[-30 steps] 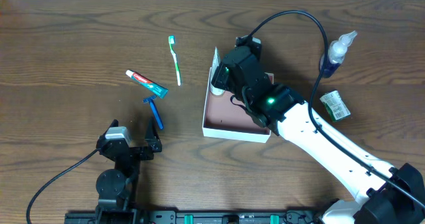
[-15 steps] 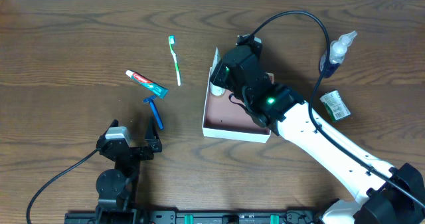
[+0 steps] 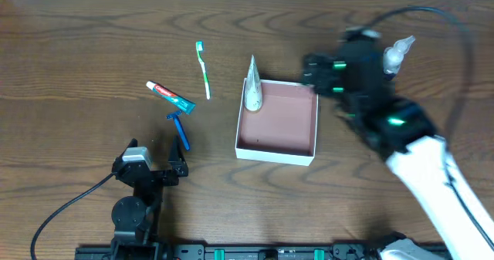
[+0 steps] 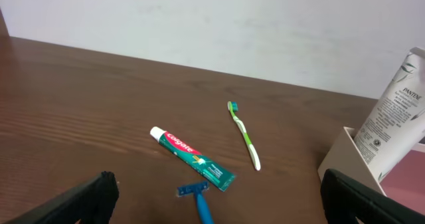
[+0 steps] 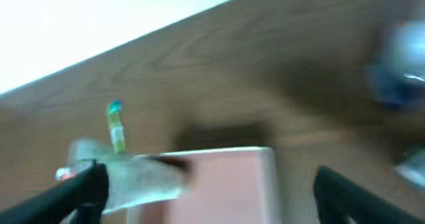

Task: Pack container
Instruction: 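Stand the tube upright in the box's back-left corner and release, then move the right gripper to the green soap bar and grasp it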

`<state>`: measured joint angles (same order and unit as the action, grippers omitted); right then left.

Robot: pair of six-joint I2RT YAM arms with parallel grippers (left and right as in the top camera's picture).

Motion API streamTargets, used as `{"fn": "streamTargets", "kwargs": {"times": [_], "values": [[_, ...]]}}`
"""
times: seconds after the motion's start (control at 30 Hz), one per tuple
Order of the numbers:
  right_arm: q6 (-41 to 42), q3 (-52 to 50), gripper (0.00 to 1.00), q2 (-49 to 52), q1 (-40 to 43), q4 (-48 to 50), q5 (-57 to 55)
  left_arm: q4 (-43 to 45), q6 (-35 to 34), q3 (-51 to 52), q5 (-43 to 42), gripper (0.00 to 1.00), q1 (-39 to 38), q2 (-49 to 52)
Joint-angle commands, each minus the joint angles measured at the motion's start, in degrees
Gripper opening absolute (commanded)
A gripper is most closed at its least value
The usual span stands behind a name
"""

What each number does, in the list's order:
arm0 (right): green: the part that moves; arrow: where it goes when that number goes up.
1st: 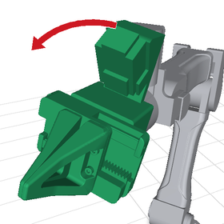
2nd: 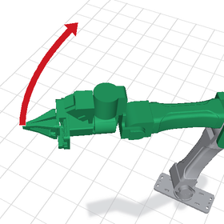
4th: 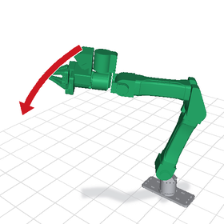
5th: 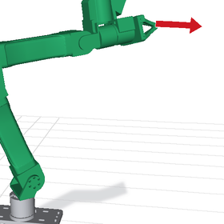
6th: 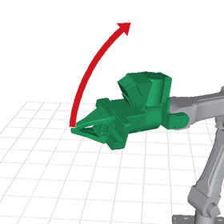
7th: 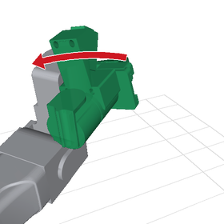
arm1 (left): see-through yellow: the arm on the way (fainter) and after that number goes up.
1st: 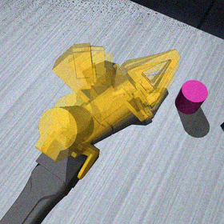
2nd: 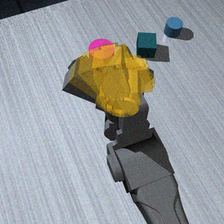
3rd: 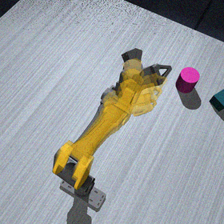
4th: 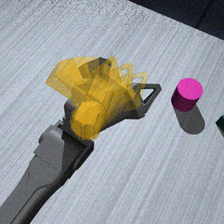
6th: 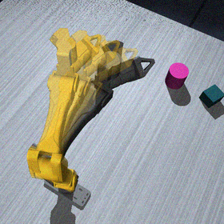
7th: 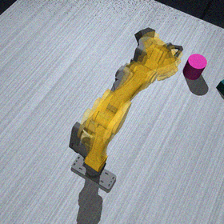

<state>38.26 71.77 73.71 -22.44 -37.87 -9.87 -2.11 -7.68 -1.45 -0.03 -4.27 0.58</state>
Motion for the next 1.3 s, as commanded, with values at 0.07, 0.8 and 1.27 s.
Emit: {"fn": "streamTargets", "kwargs": {"times": [0.07,0.8,1.27], "values": [[-3.06,0.61,0.99,-2.27,10.58,-10.25,0.61,-2.08,-0.09,1.22,0.48,0.98,0.20,-0.35],[-28.76,-1.22,0.99,13.05,32.65,-15.56,3.91,-2.08,-0.07,1.22,0.48,0.98,0.20,-0.35],[-36.11,-1.22,0.99,24.48,32.65,-11.32,6.91,-2.10,-0.07,1.22,0.50,0.98,0.20,-0.35]]}}
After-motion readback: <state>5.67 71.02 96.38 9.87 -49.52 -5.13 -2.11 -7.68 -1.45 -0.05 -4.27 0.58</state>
